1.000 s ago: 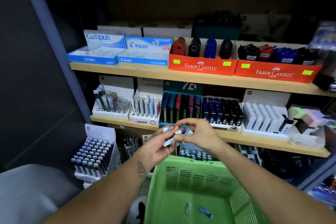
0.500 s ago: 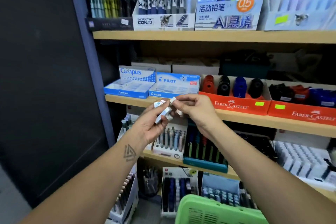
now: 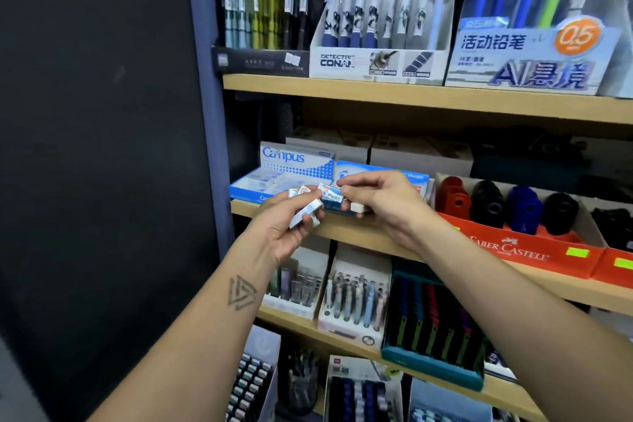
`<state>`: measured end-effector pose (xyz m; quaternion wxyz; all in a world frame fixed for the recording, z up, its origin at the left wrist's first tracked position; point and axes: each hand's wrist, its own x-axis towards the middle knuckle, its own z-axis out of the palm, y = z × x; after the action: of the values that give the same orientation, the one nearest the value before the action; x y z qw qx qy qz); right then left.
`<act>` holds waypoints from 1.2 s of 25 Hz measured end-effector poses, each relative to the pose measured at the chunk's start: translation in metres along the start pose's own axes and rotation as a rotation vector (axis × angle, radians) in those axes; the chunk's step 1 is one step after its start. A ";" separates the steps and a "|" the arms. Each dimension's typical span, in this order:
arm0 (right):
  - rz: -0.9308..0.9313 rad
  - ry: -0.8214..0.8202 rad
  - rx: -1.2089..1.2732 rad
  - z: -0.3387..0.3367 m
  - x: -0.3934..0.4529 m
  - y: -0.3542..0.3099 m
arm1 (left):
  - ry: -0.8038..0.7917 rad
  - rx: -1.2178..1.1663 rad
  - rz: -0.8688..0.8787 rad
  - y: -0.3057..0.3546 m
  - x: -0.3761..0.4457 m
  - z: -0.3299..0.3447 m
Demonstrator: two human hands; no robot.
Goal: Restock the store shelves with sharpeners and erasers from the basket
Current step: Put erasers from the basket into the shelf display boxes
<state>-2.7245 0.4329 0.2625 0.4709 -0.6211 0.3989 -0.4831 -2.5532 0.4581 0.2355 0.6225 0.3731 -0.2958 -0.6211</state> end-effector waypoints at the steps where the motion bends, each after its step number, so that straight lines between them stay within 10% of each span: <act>1: -0.015 -0.025 -0.013 0.002 0.003 -0.001 | 0.023 -0.040 0.003 0.004 0.002 -0.002; 8: -0.263 0.015 -0.583 0.016 0.047 -0.020 | 0.098 -0.176 0.058 0.028 0.017 0.005; 16: 0.027 -0.002 -1.396 -0.060 0.055 -0.062 | 0.134 0.096 0.144 0.010 0.020 0.036; 30: 0.177 -0.208 -1.740 -0.052 0.044 -0.049 | 0.041 0.193 0.097 -0.016 0.012 0.056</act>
<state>-2.7639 0.3924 0.3244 -0.0998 -0.7672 0.6273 0.0895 -2.6081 0.4411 0.2520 0.6187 0.4294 -0.3591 -0.5512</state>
